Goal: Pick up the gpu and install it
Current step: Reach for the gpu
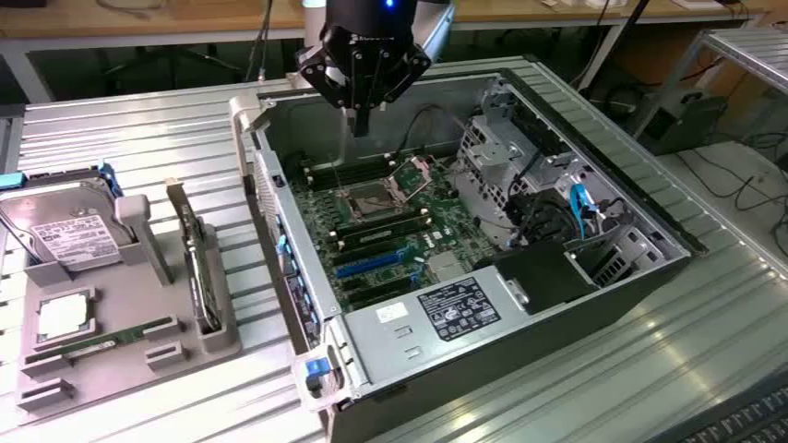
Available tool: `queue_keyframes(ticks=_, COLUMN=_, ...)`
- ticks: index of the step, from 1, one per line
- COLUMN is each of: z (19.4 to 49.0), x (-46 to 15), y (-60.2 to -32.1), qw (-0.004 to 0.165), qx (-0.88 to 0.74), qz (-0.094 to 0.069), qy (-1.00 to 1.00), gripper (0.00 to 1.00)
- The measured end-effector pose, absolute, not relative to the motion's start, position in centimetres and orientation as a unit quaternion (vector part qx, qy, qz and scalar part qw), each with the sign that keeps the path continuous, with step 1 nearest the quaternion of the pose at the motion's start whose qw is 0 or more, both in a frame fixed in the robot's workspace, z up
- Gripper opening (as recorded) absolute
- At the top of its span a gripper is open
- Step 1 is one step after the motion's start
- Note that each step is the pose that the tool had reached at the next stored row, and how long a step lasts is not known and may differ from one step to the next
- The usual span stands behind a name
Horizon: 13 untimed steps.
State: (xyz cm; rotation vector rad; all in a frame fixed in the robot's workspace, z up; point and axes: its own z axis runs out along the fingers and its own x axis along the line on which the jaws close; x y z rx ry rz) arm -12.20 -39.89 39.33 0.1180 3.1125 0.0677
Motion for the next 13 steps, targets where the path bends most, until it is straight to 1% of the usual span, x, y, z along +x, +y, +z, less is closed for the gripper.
queue_keyframes(ticks=9, z=39.3, x=-12.3, y=-39.9, qw=0.013, qx=0.038, qz=0.022, qy=0.999, gripper=0.11)
queue_keyframes(ticks=13, z=39.3, x=-13.5, y=-40.1, qw=0.015, qx=0.038, qz=0.022, qy=0.999, gripper=0.11)
